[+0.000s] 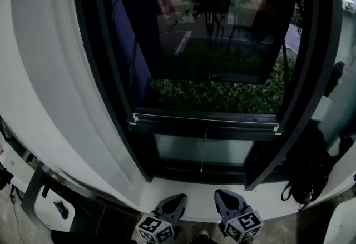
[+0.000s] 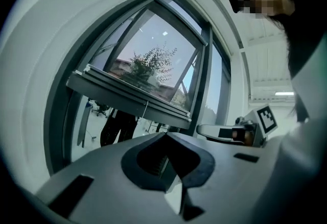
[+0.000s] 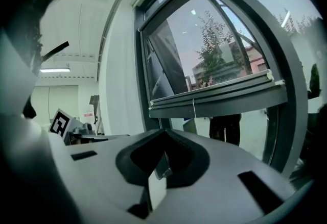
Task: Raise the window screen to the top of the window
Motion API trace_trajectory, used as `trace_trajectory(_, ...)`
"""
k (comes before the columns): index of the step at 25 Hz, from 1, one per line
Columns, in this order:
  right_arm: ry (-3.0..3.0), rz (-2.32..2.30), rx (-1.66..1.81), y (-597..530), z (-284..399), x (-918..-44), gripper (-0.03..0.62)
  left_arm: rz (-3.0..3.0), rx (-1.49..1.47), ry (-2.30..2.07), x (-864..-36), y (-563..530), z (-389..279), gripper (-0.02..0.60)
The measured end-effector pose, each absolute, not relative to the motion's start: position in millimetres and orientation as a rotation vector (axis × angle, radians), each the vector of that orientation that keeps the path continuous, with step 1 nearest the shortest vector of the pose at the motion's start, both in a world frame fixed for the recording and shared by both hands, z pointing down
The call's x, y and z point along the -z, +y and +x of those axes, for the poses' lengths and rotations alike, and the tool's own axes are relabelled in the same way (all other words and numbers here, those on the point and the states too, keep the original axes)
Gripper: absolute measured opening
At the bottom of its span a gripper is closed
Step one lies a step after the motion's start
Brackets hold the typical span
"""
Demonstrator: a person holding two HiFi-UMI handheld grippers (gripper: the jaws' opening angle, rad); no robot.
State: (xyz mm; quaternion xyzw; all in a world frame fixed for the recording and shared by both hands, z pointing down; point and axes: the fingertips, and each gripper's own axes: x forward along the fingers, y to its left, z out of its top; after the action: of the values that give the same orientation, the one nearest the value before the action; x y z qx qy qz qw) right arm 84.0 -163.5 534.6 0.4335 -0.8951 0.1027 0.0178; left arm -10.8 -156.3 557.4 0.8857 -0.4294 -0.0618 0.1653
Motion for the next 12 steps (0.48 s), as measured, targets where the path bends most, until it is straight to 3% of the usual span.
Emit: trace_trajectory(12,-2.740,1.093,-0.098,-291.2,109.7,-522.1,0.009,2.610,0.044,-1.388,-542.3,-301.7,5.5,0.002)
